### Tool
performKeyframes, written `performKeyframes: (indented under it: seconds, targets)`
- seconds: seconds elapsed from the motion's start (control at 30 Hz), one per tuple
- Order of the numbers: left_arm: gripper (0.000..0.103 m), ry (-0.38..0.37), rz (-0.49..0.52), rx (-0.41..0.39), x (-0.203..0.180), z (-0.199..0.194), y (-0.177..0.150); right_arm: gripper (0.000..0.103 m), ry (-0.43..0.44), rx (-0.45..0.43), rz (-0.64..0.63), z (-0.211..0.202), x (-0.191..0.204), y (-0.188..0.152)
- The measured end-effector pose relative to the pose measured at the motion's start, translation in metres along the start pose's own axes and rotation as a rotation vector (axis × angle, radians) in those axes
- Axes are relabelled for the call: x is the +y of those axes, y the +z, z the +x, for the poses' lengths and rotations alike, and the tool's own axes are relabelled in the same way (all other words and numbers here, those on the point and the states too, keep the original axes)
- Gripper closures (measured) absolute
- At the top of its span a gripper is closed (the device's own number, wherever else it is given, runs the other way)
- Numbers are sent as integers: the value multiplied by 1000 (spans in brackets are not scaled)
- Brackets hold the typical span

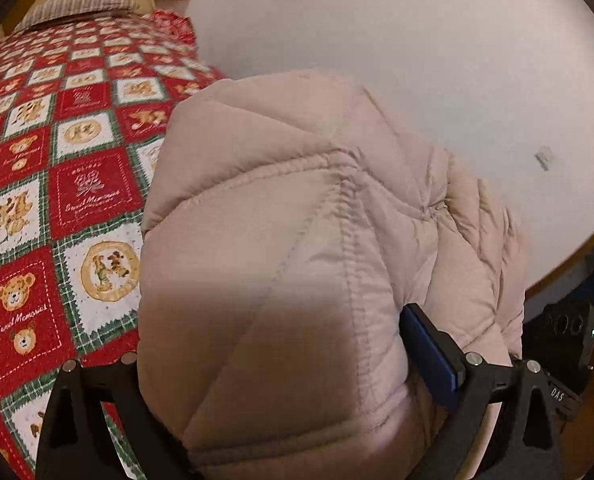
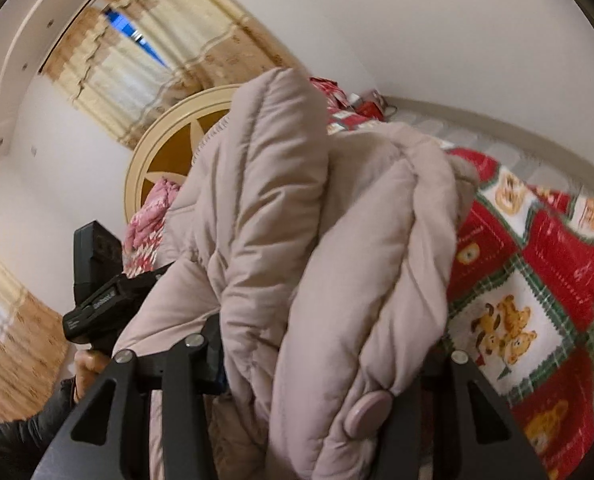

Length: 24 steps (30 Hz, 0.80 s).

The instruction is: Fold large clothes

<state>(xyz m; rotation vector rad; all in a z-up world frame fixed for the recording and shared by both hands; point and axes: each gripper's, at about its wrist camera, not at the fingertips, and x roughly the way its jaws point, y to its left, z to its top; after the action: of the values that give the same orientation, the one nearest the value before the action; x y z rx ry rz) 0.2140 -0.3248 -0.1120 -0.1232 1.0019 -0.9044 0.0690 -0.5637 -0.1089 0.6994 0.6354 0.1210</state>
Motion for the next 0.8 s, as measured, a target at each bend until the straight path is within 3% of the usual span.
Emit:
performKeyframes:
  seconds: [0.1, 0.23, 0.43, 0.6, 0.7, 0.77, 0.8]
  targets:
    - [2, 37, -19, 9, -2, 8, -6, 48, 18, 19, 44, 11, -18, -4]
    - [1, 93, -20, 5, -7, 21, -6, 41, 121, 52, 198, 15, -50, -11]
    - [1, 183, 61, -43, -21, 25, -14, 32, 77, 56, 198, 9, -44, -7]
    - [1, 223, 86, -55, -25, 25, -18, 30, 10, -8, 171, -35, -39, -6]
    - [1, 232, 84, -61, -29, 21, -23, 31, -119, -108, 97, -72, -28, -7]
    - [1, 246, 92, -65, -28, 25, -20, 45, -243, -185, 3, -100, -4, -9]
    - [1, 253, 97, -67, -30, 25, -21, 47, -243, -192, -24, -102, 5, -8]
